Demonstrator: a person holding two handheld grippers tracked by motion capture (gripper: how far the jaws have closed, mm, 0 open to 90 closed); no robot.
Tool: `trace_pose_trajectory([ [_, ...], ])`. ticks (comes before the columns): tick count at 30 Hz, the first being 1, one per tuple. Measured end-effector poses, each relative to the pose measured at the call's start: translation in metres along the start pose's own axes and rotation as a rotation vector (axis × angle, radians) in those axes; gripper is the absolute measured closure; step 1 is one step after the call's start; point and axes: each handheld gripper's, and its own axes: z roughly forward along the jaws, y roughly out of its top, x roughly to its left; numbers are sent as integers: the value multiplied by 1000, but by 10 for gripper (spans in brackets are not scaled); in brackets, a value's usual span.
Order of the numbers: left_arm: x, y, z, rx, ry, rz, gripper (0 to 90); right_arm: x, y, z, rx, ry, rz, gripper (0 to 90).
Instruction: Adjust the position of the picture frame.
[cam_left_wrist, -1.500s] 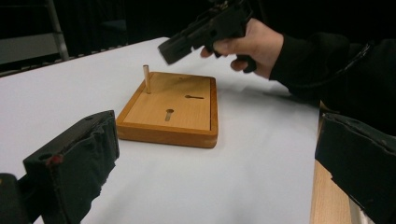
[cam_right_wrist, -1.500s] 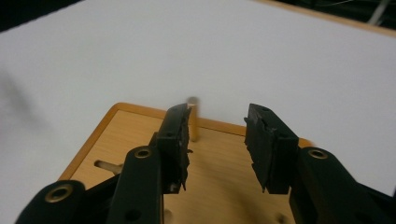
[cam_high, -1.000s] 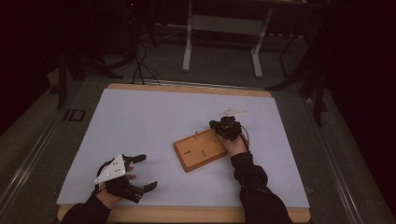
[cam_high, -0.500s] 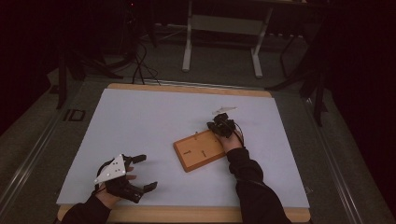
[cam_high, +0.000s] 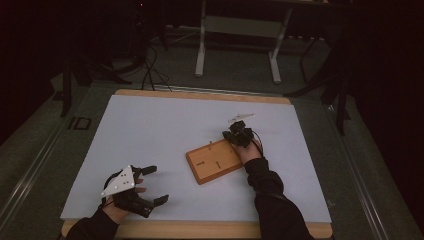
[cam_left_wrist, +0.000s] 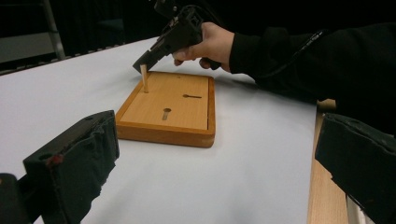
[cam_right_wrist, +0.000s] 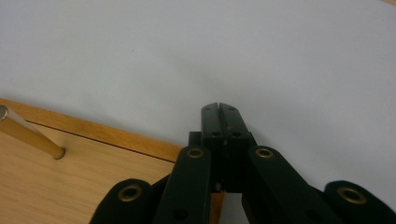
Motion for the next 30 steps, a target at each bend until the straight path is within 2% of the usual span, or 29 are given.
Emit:
trace_pose_trajectory([
  [6,0,0,0,-4,-1,1,2,0,-7,-6,-9,11,11,900],
  [10,-1,0,0,-2,-1,4,2,0,-9,-10,0,9,1,900],
  [15,0,0,0,-1,-1,-2,2,-2,-18,-19,-2,24,22,900],
  [25,0,0,1,1,0,0,2,-2,-36,-38,10,29,18,900],
  [30,0,0,2,1,-1,2,2,-1,-45,-46,4,42,47,900],
])
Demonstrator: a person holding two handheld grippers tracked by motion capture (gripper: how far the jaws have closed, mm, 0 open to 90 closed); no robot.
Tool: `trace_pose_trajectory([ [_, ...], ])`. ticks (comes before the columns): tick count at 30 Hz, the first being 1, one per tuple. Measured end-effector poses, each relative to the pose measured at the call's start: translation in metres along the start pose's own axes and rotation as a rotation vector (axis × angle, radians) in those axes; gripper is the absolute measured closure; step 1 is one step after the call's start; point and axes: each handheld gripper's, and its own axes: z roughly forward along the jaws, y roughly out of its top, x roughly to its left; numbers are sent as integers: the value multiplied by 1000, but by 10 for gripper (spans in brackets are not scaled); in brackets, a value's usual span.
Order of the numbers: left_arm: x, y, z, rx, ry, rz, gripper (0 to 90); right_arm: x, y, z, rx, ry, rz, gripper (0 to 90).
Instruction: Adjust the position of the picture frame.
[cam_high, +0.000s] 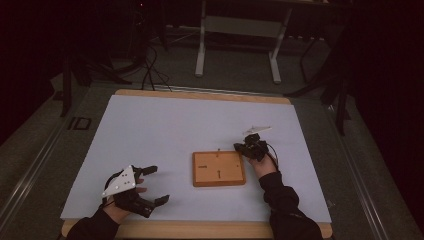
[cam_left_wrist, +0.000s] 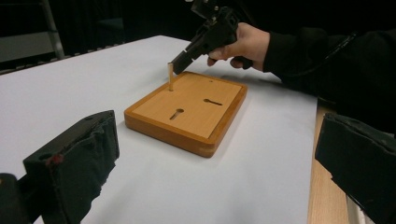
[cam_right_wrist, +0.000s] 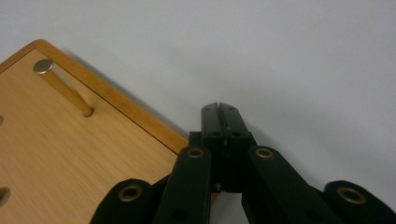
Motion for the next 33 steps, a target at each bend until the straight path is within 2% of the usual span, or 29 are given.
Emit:
trace_pose_trajectory([
  [11,0,0,1,8,-2,-1,2,4,-15,-12,-14,16,18,900],
  [18,-1,-1,3,11,-5,-1,2,6,-16,-12,-28,10,7,900],
  [24,-1,-1,3,9,-5,1,2,7,-16,-16,-72,-2,16,900],
  [28,0,-2,5,27,7,5,2,6,-16,-25,-100,0,14,900],
  [30,1,-1,6,18,4,3,2,7,-16,-30,-109,0,8,899],
  [31,2,-1,6,13,7,6,2,8,-16,-33,-111,2,1,881],
  [33,3,1,6,7,3,-15,19,11,-17,-36,-117,-5,-15,844],
])
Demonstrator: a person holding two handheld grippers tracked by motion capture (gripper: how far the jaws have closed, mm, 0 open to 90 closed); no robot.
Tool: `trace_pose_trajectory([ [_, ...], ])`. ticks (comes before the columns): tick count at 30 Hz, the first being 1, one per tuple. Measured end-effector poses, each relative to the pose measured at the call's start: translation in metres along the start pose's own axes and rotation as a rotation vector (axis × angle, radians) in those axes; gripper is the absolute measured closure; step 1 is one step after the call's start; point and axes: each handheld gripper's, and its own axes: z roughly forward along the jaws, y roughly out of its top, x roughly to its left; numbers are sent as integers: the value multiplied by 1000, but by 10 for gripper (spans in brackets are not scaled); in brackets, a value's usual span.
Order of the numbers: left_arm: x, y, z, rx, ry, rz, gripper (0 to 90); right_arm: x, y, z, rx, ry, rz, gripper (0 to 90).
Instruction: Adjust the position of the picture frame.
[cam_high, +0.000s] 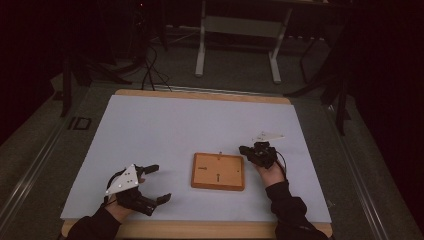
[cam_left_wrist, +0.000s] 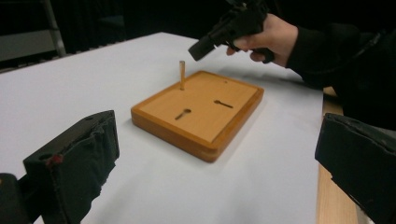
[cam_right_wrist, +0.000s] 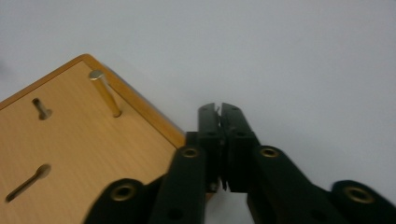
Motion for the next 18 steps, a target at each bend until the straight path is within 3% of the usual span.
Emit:
trace_pose_trajectory([
  [2,1,1,1,7,1,-25,23,2,-1,-3,1,-1,-14,831],
  [5,1,2,1,11,11,-31,23,3,-5,-7,-11,-4,-20,824],
  [15,-3,3,1,17,5,-27,23,0,-23,-15,-6,-26,-20,820],
  [16,-3,4,2,30,-1,-34,23,0,-23,-15,-6,-26,-16,799],
  [17,-3,4,2,37,-9,-40,23,0,-23,-18,-29,-18,-6,694],
  [18,-3,4,3,58,-29,-65,23,1,-23,-20,-35,-18,-5,690],
])
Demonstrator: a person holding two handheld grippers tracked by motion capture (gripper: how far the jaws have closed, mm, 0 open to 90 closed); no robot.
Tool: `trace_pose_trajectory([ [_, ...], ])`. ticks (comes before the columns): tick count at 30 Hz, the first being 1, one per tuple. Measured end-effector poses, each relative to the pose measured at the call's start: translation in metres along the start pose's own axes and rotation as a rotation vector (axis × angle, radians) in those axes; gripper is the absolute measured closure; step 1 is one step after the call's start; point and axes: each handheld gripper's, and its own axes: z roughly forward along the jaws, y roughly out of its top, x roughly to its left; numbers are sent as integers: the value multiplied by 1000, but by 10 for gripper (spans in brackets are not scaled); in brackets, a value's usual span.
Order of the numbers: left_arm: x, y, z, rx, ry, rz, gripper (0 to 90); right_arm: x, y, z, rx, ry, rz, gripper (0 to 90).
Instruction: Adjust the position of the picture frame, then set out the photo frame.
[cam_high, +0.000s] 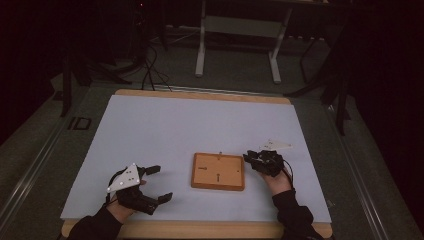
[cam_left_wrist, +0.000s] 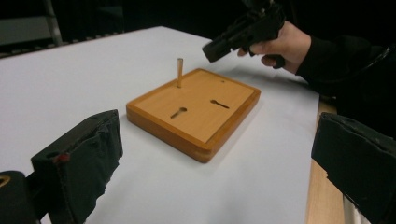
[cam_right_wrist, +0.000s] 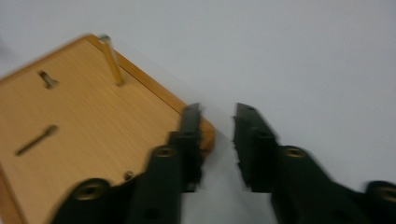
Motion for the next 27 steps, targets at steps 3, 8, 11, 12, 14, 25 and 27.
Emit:
trace_pose_trajectory([
  [3,0,0,1,14,-2,-12,26,3,0,-4,-16,13,1,601],
  [8,5,6,5,33,-27,-34,25,6,-1,-9,-41,14,6,431],
  [11,7,10,8,51,-32,-27,26,5,-1,-12,-65,26,28,358],
  [12,8,14,13,79,-44,-20,26,4,-1,-14,-77,31,40,342],
  [14,9,17,20,114,-51,-7,26,3,-1,-18,-95,50,55,229],
  [25,15,33,59,207,-81,1,26,19,-7,-36,-142,28,-37,175],
  [27,17,35,64,214,-89,-4,31,21,-8,-40,-164,17,-49,176],
])
